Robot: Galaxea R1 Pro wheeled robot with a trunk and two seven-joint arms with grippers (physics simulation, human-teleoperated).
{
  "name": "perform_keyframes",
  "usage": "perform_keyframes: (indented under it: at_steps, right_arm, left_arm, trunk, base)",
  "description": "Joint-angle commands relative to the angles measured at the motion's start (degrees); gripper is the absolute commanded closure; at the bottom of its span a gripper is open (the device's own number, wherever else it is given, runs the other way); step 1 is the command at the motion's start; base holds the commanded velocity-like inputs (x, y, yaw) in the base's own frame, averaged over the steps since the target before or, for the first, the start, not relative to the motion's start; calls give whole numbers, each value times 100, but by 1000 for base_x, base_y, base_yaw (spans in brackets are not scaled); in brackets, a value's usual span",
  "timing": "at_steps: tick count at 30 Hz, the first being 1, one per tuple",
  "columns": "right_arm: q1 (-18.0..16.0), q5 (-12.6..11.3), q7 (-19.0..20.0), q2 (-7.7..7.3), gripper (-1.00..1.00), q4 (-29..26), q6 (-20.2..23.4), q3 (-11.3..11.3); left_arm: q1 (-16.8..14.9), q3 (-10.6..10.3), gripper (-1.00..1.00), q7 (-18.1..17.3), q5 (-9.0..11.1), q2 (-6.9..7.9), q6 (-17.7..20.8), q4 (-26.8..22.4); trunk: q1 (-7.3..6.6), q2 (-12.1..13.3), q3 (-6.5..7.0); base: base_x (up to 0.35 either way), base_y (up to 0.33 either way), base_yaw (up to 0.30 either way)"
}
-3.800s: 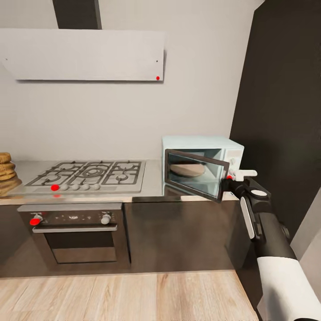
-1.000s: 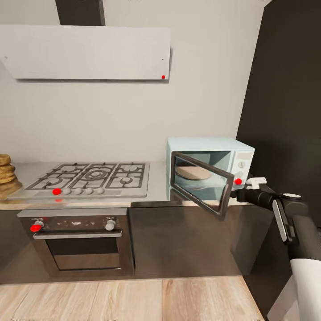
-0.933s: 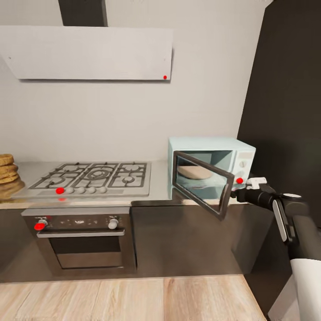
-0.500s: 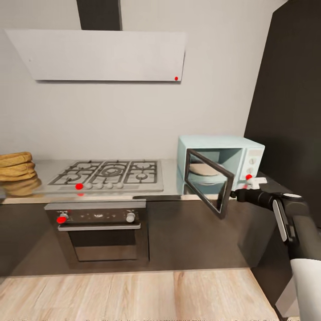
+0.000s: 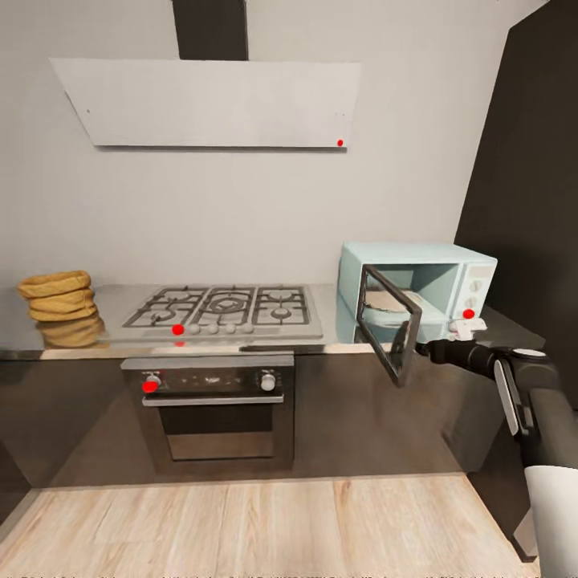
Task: In the kitchen, take the popcorn bag from the countertop, put it into the microwave, and heat it until the popcorn is cooked so the cooked popcorn ends up inside the bag.
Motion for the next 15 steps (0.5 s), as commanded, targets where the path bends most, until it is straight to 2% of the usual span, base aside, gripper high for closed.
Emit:
perform_keyframes:
  at_steps: [1,7,11,12,14,15]
  right_arm:
    - [-3,-145,154,1,-100,-8,101,69]
    - [-3,-145,153,-2,-100,-8,95,62]
    - [-3,-157,30,-3,-100,5,76,3]
    - [-3,-160,-209,-13,-100,12,52,-249]
    - [-3,-90,-452,-84,-100,46,34,-575]
    - [-3,0,-506,-132,-100,77,27,-657]
  left_arm:
    - [-2,0,-100,5,34,-2,-13,0]
    - [-2,0,-100,5,34,-2,-13,0]
    - [-2,-4,-100,5,34,-2,-13,-1]
    - [-2,-7,-100,5,34,-2,-13,-1]
    - [-2,-8,-100,5,34,-2,-13,0]
    - [-2,-8,-100,5,34,-2,-13,0]
  trunk:
    - [-1,-4,-6]
    - [-1,-4,-6]
    - [-1,-4,-6]
    - [-1,-4,-6]
    - [-1,-4,-6]
    - [-1,-4,-6]
  base:
    - [-108,284,0]
    - [-106,244,0]
    - [-55,92,0]
    - [-9,14,0]
    - [-4,7,0]
    - [-2,3,0]
